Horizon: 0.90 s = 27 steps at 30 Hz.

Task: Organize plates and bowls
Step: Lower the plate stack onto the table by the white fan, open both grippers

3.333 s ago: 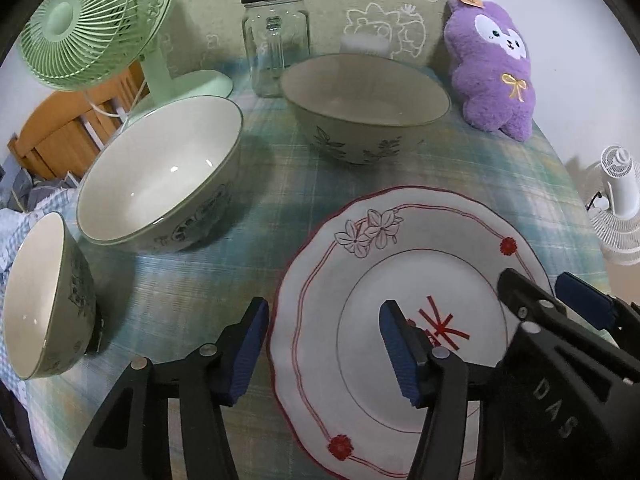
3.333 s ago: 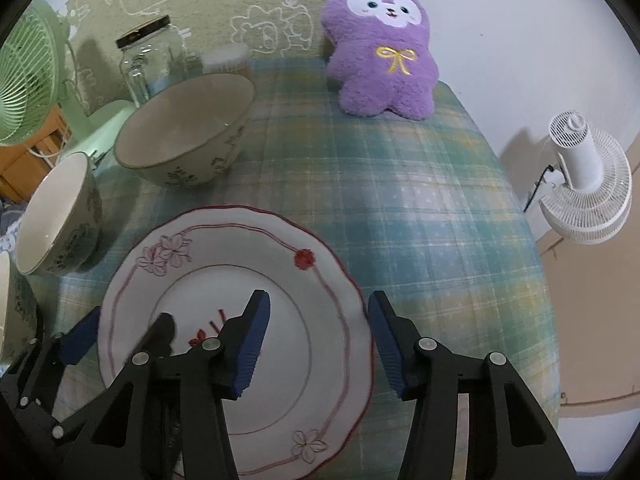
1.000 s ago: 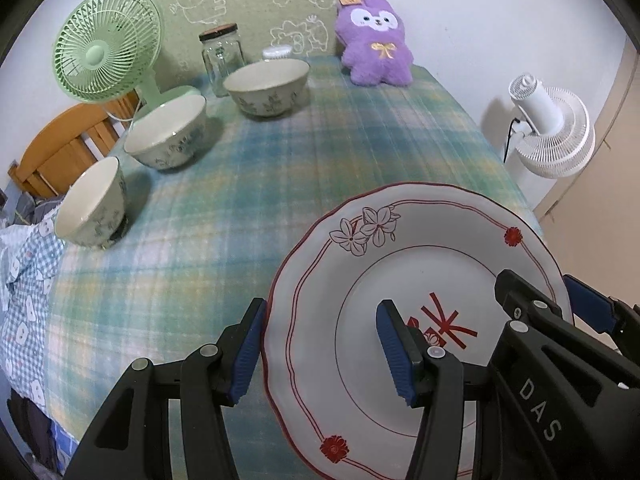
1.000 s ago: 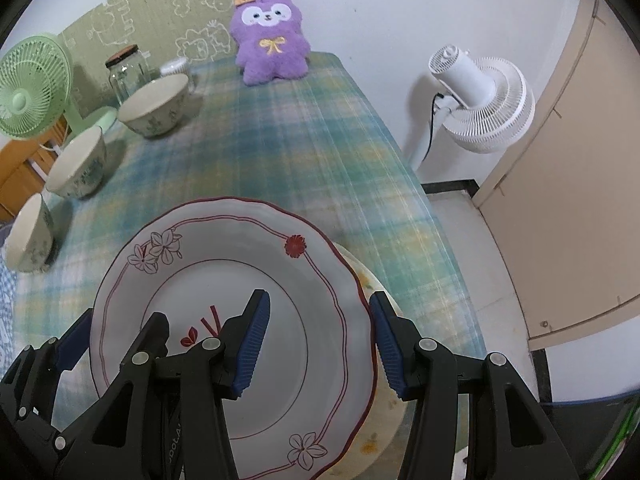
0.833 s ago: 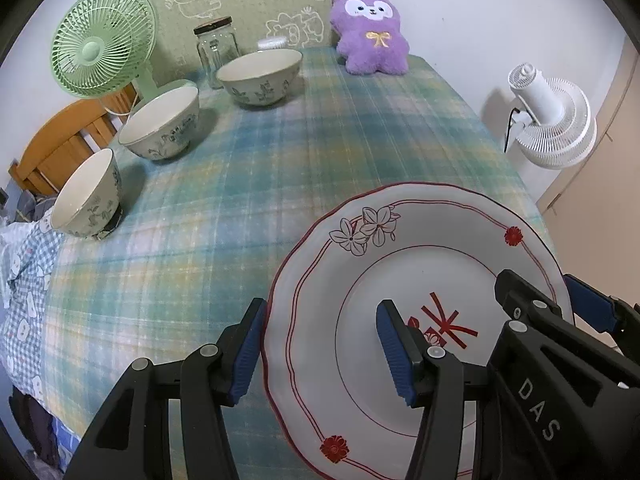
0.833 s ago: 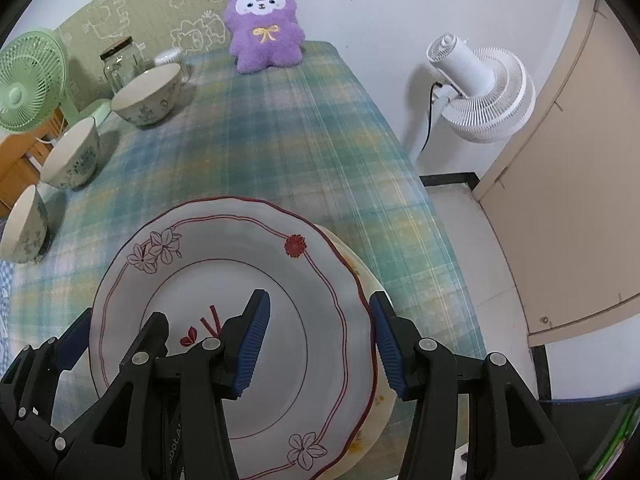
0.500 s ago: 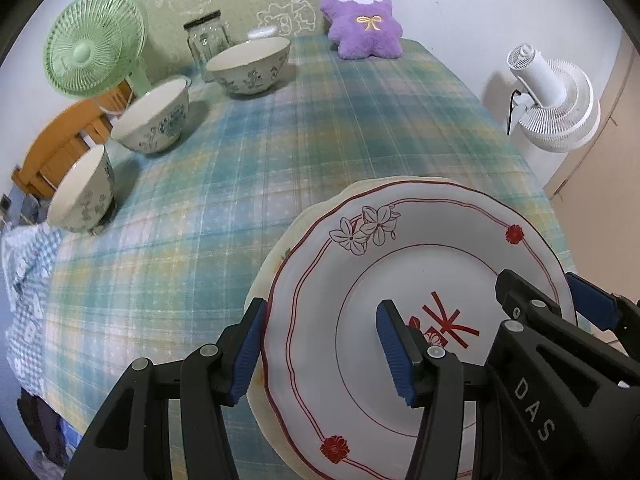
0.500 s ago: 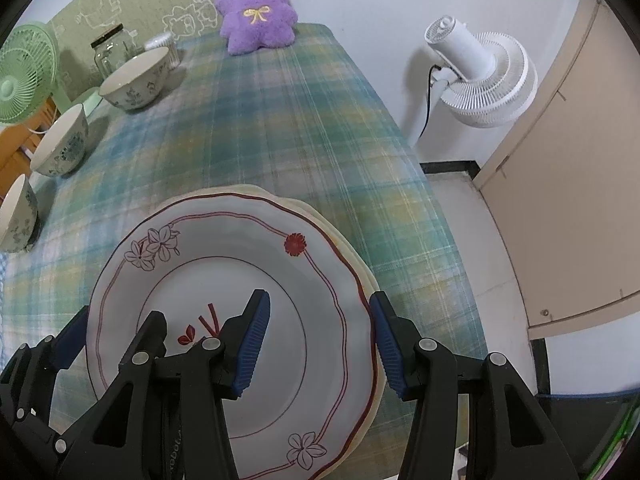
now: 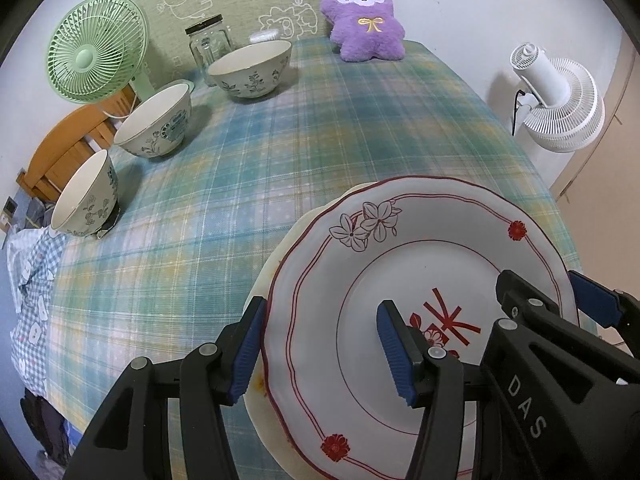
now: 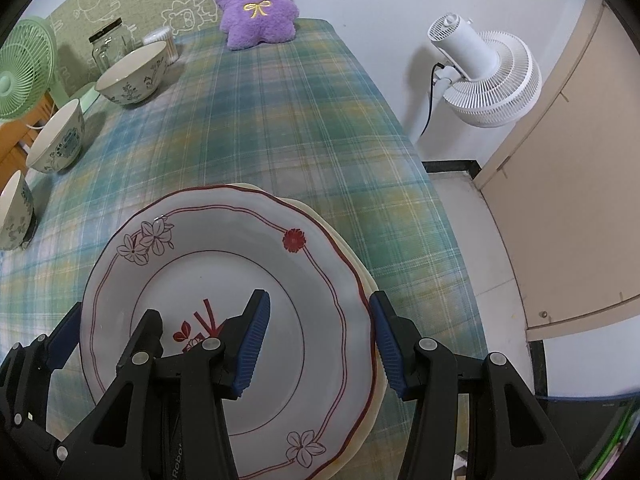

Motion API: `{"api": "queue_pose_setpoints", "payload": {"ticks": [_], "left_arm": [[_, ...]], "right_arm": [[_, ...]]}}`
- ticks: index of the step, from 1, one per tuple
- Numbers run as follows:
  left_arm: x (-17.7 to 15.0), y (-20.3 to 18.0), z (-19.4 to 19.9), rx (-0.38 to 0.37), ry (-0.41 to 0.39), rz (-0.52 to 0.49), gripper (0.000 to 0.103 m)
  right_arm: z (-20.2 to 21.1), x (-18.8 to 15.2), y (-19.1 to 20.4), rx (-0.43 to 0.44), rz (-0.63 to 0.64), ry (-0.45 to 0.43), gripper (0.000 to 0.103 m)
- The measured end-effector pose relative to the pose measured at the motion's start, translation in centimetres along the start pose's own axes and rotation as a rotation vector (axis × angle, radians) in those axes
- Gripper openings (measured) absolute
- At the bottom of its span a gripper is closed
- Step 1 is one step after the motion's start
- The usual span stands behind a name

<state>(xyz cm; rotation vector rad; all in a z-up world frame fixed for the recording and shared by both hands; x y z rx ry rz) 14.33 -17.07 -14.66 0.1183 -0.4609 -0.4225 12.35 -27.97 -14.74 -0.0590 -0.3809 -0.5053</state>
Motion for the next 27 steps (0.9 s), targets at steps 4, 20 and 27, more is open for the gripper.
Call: {"api": "queue_pose_setpoints", "payload": {"ticks": [4, 20, 27], "left_arm": [[-0.1, 0.0, 0.1, -0.013, 0.003, 0.007, 0.058], [-0.1, 2.6, 3.2, -0.054, -0.039, 0.075, 0.075], [0.2, 7.2, 6.3, -0.040, -0.112, 0.113, 0.081]], "right_arm": [[0.0, 0.1, 0.0, 0.010, 0.003, 0.003, 0.057], [3.7, 0.6, 1.1, 0.094, 0.060, -0.060, 0.081], [8.1, 0.9, 5.3, 0.152, 0.090, -0.125, 0.081]]}}
Point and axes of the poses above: each gripper's, at about its wrist camera, not at the fingertips, and z roughly against the way its jaws point, y to its left, x to its top, the point moved 2 cm from there along -z, roughly the way its jaws point, and after that the axes turned 13 degrees about -z, right-handed, at the moved point
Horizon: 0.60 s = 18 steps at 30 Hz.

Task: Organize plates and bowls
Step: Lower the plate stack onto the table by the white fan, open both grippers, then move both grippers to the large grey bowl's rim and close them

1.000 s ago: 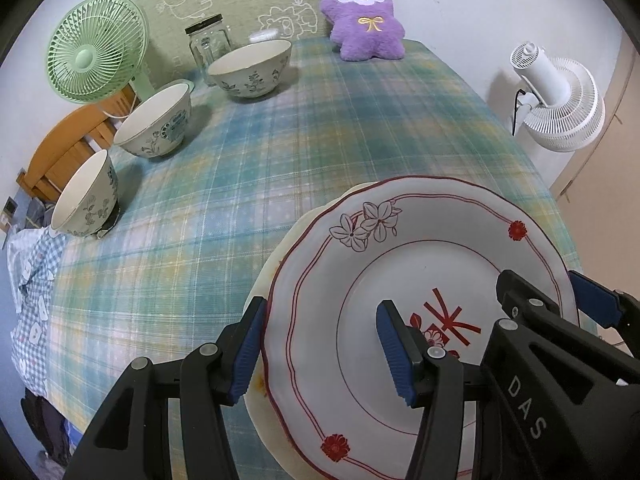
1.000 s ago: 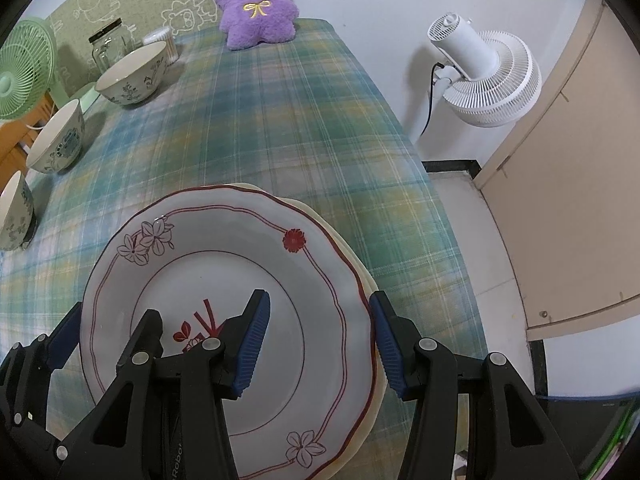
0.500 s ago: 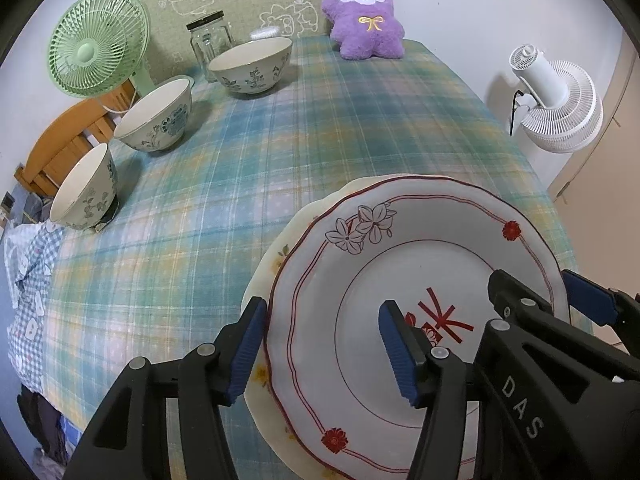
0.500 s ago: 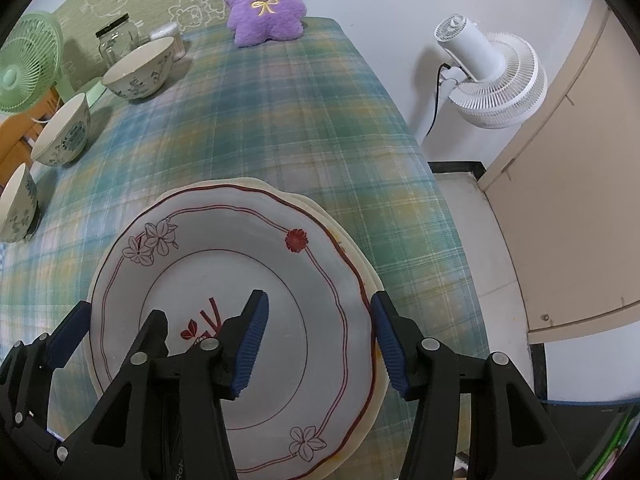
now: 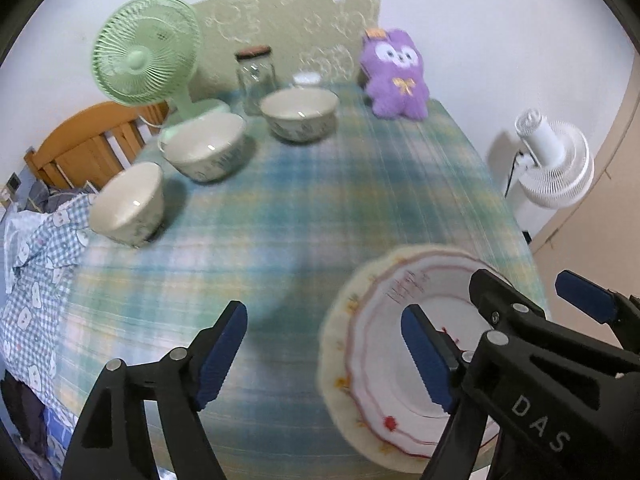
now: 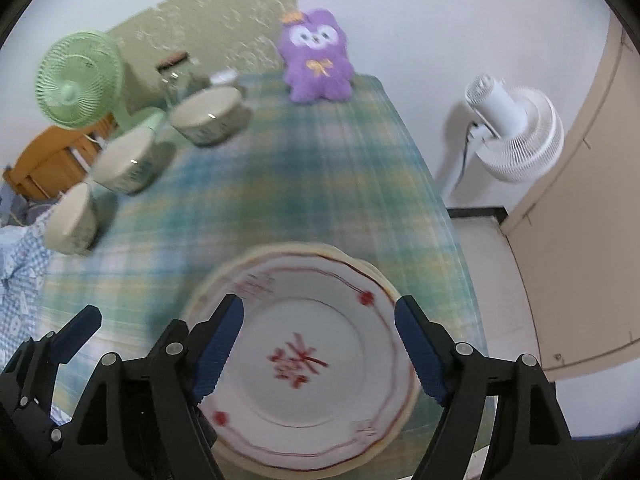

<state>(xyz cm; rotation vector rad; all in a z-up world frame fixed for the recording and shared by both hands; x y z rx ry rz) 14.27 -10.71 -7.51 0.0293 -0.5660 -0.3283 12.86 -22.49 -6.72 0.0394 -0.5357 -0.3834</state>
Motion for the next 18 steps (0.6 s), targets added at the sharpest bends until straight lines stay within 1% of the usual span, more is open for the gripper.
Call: {"api": "queue_pose_setpoints", "payload": {"ticks": [3, 6, 10, 18], "left_arm": [[0.5, 2.4, 0.9, -0.005, -0.034, 0.002, 0.081], [1.0, 5.1, 1.8, -0.008, -0.060, -0.008, 0.081], [1.4, 8.9, 2.6, 0.004, -0.084, -0.016, 0.081], [1.6, 16.8, 1.9, 0.019, -0.103, -0.013, 0.081]], "right_arm": [[1.3, 0.4, 2.9, 0.016, 0.019, -0.031, 0.081], [2.3, 0.6, 5.6, 0.011, 0.015, -0.060, 0.081], [3.0, 0.8, 9.5, 0.037, 0.010, -0.079, 0.081], [2.8, 0.6, 17.6, 0.051, 0.008, -0.124, 0.081]]}}
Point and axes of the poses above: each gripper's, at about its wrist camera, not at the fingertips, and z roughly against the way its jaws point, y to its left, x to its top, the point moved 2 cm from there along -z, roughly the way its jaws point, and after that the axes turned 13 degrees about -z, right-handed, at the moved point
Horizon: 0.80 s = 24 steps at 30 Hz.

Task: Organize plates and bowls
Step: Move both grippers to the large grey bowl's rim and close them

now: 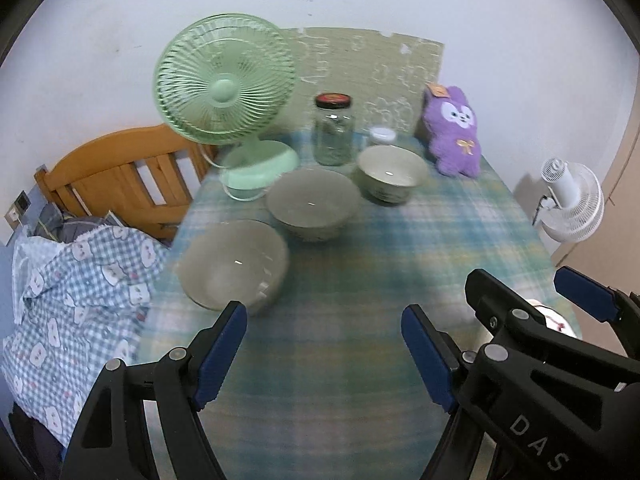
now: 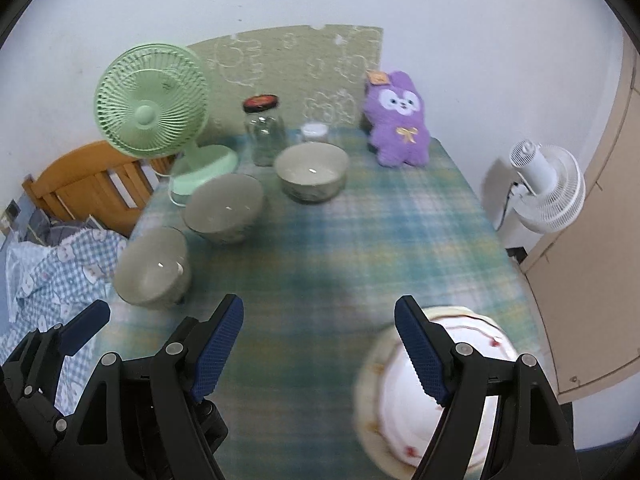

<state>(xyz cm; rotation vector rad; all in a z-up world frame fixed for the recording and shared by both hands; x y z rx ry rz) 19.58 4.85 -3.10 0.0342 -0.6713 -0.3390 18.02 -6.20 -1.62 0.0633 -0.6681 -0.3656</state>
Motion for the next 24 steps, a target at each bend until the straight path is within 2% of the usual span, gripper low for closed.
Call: {"api": "queue_pose_setpoints", "payload": {"ticks": [5, 9, 16, 24], "left_arm": [[-0.3, 3.8, -1.7, 0.022, 0.010, 0.003, 0.080], [-0.7, 6.4, -3.5, 0.039, 0.028, 0.005, 0.074], [-0.6, 9.9, -7.3, 0.101, 0.028, -0.012, 0.072], [-0.7, 12.9, -12.0, 0.078, 0.078, 0.009, 0.070]], "right_arm": [[-1.9, -0.3, 4.5, 0.013, 0.019, 0.017, 0.081], [-4.4, -0.5, 7.5, 0.011, 0.031, 0.053, 0.081], [-8.6, -0.3, 11.0, 0.012, 0.026, 0.066, 0.080], [-13.6, -0.2, 13.7, 0.003, 0.031, 0.108, 0.076]]}}
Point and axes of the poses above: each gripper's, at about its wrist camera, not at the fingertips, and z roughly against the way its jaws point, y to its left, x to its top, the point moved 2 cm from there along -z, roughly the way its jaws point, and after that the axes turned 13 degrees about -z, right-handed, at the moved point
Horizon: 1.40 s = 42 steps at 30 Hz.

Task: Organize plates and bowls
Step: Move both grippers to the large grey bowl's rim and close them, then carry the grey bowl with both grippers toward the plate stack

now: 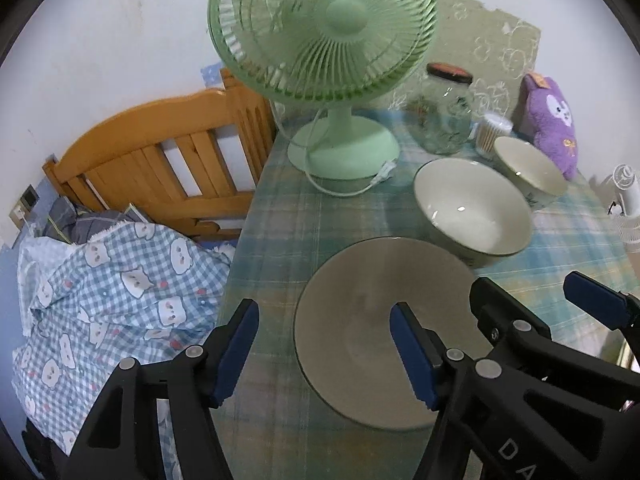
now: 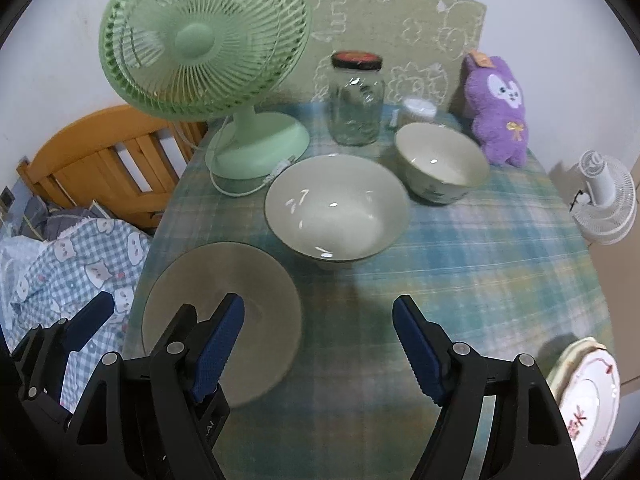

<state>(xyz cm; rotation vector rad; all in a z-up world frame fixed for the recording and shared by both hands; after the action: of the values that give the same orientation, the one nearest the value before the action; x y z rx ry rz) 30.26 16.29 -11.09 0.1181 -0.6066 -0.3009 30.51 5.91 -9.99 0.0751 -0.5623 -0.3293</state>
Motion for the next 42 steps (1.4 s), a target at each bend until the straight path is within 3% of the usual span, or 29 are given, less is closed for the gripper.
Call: {"api": "queue_pose_setpoints", "payload": {"ticks": [2, 4, 12, 19, 32, 42], "left_arm": [[0.0, 0.2, -0.9, -0.012, 0.015, -0.007, 0.070], [0.0, 0.1, -1.7, -0.016, 0.023, -0.018, 0.061], [-0.4, 0.7, -4.5, -0.081, 0.085, 0.015, 0.043], [-0.4, 0.6, -5.0, -0.125, 0.094, 0.022, 0.031], [-0.8, -0.2, -3.2, -0.155, 0.124, 0.033, 0.029], [-1.9, -3.8, 0.6, -0.169, 0.114, 0.015, 0.029]], "right_arm": [[-1.3, 0.1, 0.3, -0.003, -0.007, 0.027, 0.068], [-2.5, 0.2, 0.5, -0.019, -0.019, 0.046, 0.059], [-4.7, -0.1, 1.0, -0.034, -0.028, 0.091, 0.049], [-5.4, -0.2, 1.0, 0.029, -0.059, 0.134, 0.043], [-3.4, -1.0, 0.1, 0.051, -0.083, 0.160, 0.040], [0.5, -2.7, -4.0, 0.036, -0.097, 0.149, 0.040]]}}
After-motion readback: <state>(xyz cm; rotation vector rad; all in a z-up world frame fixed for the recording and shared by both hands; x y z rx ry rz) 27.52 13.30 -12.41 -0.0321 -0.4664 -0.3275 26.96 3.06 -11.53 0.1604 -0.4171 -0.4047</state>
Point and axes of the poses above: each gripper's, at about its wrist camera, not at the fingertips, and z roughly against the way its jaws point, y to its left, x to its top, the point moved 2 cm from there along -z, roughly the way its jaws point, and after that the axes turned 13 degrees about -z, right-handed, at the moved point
